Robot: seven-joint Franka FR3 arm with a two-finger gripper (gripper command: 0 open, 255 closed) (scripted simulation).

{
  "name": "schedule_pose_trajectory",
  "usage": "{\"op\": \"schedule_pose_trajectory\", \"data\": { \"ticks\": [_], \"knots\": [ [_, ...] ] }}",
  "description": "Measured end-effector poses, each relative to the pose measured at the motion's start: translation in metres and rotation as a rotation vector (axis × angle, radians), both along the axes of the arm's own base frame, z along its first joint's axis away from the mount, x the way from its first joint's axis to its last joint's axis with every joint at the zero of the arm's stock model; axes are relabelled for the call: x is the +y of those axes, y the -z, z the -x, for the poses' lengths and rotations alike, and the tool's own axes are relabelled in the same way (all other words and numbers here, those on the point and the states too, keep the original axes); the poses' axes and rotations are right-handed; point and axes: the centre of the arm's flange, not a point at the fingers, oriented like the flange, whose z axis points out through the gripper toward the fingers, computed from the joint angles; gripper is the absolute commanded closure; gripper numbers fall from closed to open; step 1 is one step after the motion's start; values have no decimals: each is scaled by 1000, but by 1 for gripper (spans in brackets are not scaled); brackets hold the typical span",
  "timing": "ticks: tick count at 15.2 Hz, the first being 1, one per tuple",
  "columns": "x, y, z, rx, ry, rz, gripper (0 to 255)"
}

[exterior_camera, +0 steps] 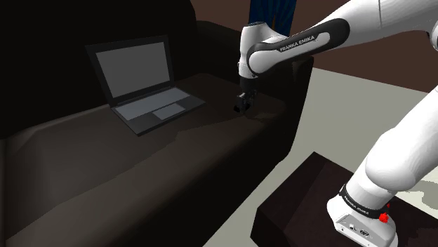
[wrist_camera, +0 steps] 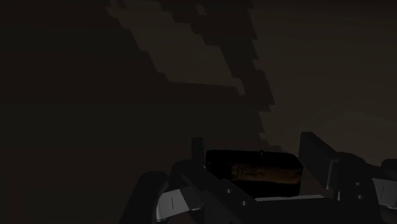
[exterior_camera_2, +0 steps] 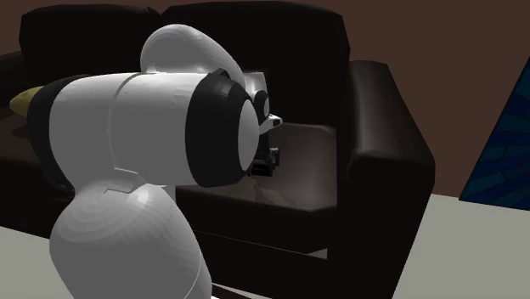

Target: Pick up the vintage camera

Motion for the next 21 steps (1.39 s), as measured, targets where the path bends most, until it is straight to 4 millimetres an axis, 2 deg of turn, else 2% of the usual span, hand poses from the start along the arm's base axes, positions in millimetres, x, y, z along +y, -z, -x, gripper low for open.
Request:
{"op": "schedule_pose_trajectory", "data": {
  "ticks": [9,21],
  "knots": [
    [0,-2,0,0,0,0,255],
    [-1,-62,-1,-1,0,0,255]
  ]
}}
